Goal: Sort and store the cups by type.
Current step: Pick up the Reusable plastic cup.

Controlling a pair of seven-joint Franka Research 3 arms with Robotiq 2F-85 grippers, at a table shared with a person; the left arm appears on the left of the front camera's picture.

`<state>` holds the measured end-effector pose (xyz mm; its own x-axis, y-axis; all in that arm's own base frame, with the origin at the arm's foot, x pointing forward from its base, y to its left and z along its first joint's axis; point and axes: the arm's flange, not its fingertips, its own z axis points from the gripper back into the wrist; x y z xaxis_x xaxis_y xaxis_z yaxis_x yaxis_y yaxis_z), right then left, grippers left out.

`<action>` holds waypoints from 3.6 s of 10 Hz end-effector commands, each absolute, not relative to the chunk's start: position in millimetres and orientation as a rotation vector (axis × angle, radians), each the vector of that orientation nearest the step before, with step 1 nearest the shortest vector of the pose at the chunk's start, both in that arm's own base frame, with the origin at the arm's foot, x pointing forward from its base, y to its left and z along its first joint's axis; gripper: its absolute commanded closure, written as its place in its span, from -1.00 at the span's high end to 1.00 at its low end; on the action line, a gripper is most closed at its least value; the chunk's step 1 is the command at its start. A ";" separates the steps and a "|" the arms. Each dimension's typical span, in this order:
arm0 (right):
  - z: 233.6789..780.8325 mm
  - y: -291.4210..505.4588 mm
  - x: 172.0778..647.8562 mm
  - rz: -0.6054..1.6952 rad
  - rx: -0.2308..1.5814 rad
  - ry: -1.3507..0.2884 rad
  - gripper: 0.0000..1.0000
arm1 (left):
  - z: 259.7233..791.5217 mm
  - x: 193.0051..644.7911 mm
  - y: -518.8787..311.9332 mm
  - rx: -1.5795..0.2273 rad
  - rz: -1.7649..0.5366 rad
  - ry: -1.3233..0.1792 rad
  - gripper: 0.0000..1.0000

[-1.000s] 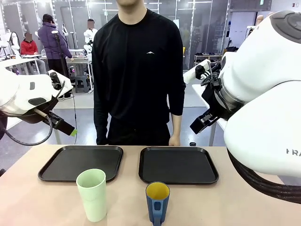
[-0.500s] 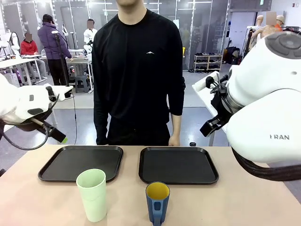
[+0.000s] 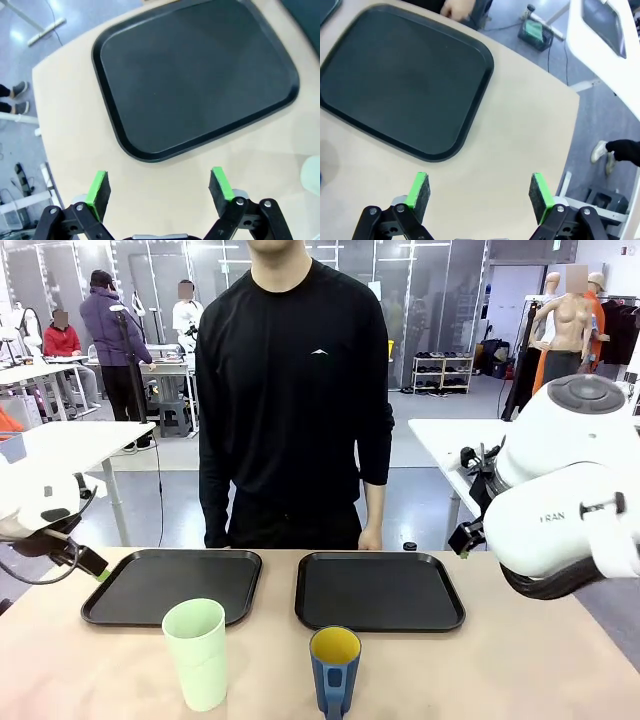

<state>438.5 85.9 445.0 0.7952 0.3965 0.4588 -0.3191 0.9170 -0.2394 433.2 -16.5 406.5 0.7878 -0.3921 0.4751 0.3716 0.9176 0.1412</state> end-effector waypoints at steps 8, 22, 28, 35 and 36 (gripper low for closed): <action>429.2 82.9 462.3 0.366 -0.129 -0.484 1.00 | 402.7 444.3 -13.6 0.024 -0.373 -0.517 1.00; 429.2 82.9 462.3 0.366 -0.129 -0.484 1.00 | 402.7 444.3 -13.6 0.024 -0.373 -0.517 1.00; 429.2 82.9 462.3 0.366 -0.129 -0.484 1.00 | 402.7 444.3 -13.6 0.024 -0.373 -0.517 1.00; 429.2 82.9 462.3 0.366 -0.129 -0.484 1.00 | 402.7 444.3 -13.6 0.024 -0.373 -0.517 1.00; 429.2 82.9 462.3 0.366 -0.129 -0.484 1.00 | 402.7 444.3 -13.6 0.024 -0.373 -0.517 1.00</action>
